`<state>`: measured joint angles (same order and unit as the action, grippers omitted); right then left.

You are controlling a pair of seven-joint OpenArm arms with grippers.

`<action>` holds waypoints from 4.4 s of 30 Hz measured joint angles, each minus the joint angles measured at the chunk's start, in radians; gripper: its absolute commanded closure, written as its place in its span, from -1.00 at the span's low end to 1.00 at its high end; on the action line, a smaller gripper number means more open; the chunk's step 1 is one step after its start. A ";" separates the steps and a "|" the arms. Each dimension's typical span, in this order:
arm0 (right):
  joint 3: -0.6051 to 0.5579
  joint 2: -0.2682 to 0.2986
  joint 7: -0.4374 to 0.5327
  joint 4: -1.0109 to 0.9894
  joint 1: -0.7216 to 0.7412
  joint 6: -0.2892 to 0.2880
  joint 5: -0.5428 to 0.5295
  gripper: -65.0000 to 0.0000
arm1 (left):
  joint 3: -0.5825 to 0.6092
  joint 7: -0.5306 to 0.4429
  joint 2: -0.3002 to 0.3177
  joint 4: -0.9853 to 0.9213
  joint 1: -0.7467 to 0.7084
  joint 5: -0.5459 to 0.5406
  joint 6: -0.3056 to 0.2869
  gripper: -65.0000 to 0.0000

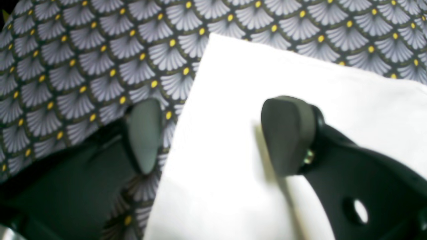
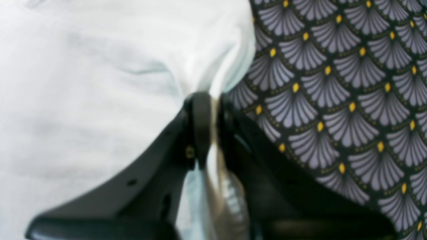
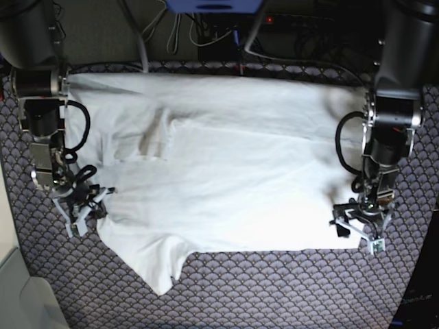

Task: Fold the T-shirt properly
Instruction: 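Lift the hem corners with both grippers and pull toward the collar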

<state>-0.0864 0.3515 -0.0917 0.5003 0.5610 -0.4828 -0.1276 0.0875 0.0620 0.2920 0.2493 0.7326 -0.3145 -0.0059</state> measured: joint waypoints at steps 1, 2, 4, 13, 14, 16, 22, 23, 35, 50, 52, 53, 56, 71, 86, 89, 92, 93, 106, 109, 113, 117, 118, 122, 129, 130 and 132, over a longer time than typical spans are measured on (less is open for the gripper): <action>0.000 0.000 0.000 0.000 0.000 0.000 0.000 0.91 | 0.000 0.000 0.002 0.000 0.000 0.000 0.002 -0.51; 0.000 0.000 0.000 0.000 0.000 0.000 0.000 0.91 | -0.001 0.000 0.003 -0.001 0.000 0.000 0.002 -0.51; 0.000 0.000 0.000 0.000 0.000 0.000 0.000 0.91 | -0.003 -0.005 0.005 -0.009 -0.003 0.000 0.002 -0.51; 0.000 0.000 0.000 0.000 0.000 0.000 0.000 0.91 | -0.002 -0.123 -0.017 -0.054 -0.039 -0.006 0.008 -0.51; 0.000 0.000 0.000 0.000 0.000 0.000 0.000 0.91 | -0.002 -0.123 -0.019 -0.054 -0.040 -0.007 0.008 -0.51; 0.000 0.000 0.000 0.000 0.000 0.000 0.000 0.91 | -0.002 -0.123 -0.022 -0.054 -0.040 -0.008 0.006 -0.51; 0.000 0.001 0.000 0.000 0.000 0.000 0.000 0.91 | -0.002 -0.127 -0.030 -0.054 -0.040 -0.007 0.009 -0.49; 0.000 0.001 0.000 0.000 0.000 0.000 0.000 0.91 | -0.002 -0.127 -0.030 -0.054 -0.039 -0.007 0.009 -0.49; -0.002 0.001 0.000 0.000 0.000 0.000 0.000 0.91 | -0.002 -0.131 -0.046 -0.054 -0.040 0.001 0.011 0.76; -0.002 0.001 -0.001 0.003 -0.002 0.000 0.000 1.00 | -0.007 -0.114 -0.045 -0.039 -0.040 -0.002 0.016 0.99; -0.002 0.001 -0.001 0.004 -0.002 0.000 0.001 1.00 | -0.007 -0.080 -0.045 -0.005 -0.043 -0.004 0.021 0.99; -0.002 0.001 -0.001 0.004 -0.002 0.000 0.001 1.00 | -0.007 -0.072 -0.046 0.015 -0.047 -0.004 0.017 0.99; 0.000 0.001 0.000 0.005 -0.002 0.000 0.001 1.00 | -0.007 0.023 -0.042 0.085 -0.054 -0.003 0.016 0.99; 0.004 0.011 -0.045 0.407 -0.230 0.011 0.026 1.00 | -0.219 0.300 -0.012 0.586 -0.252 0.001 0.012 0.99; 0.149 0.034 -0.082 0.737 -0.430 0.008 0.027 1.00 | -0.309 0.439 -0.013 0.852 -0.397 -0.002 0.010 0.99; 0.171 0.032 -0.107 0.811 -0.474 0.008 0.024 1.00 | -0.314 0.450 -0.013 0.887 -0.428 0.004 0.013 0.99; 0.190 0.032 -0.103 0.890 -0.531 0.007 0.021 1.00 | -0.314 0.446 -0.012 0.936 -0.450 0.001 0.013 0.99; 0.199 0.032 -0.103 0.918 -0.558 0.005 0.020 1.00 | -0.315 0.460 -0.012 0.958 -0.460 0.001 0.013 0.99; 0.261 0.028 -0.096 1.093 -0.800 0.007 0.019 1.00 | -0.423 0.650 -0.018 1.172 -0.604 0.001 0.006 0.99; 0.285 0.028 -0.047 1.098 -0.835 0.003 0.016 1.00 | -0.447 0.693 -0.015 1.202 -0.616 -0.003 0.002 0.99; 0.293 0.028 0.001 1.098 -0.885 0.003 0.016 1.00 | -0.475 0.753 -0.015 1.231 -0.623 -0.003 0.002 0.99; 0.303 0.028 0.067 1.098 -0.932 0.004 0.016 1.00 | -0.478 0.792 -0.014 1.276 -0.634 -0.003 0.002 0.99; 0.307 0.028 0.074 1.098 -0.946 0.004 0.017 1.00 | -0.477 0.791 -0.013 1.285 -0.642 -0.003 0.002 0.99; 0.309 0.028 0.092 1.098 -0.987 0.004 0.019 1.00 | -0.471 0.795 -0.013 1.275 -0.667 -0.002 0.002 0.99; 0.309 0.028 0.100 1.094 -1.010 0.004 0.019 1.00 | -0.471 0.795 -0.013 1.275 -0.740 0.000 0.002 0.99; 0.309 0.028 0.101 1.094 -1.010 0.004 0.019 1.00 | -0.471 0.795 -0.013 1.275 -0.745 0.000 0.002 0.99; 0.309 0.028 0.100 1.094 -1.007 0.005 0.019 1.00 | -0.471 0.792 -0.012 1.257 -0.752 0.000 0.002 0.99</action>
<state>0.2226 0.3798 0.0078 1.5948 -0.4465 -0.4782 -0.1081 -0.3836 0.8539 0.2798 1.5063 -0.0189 -0.3141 -0.0044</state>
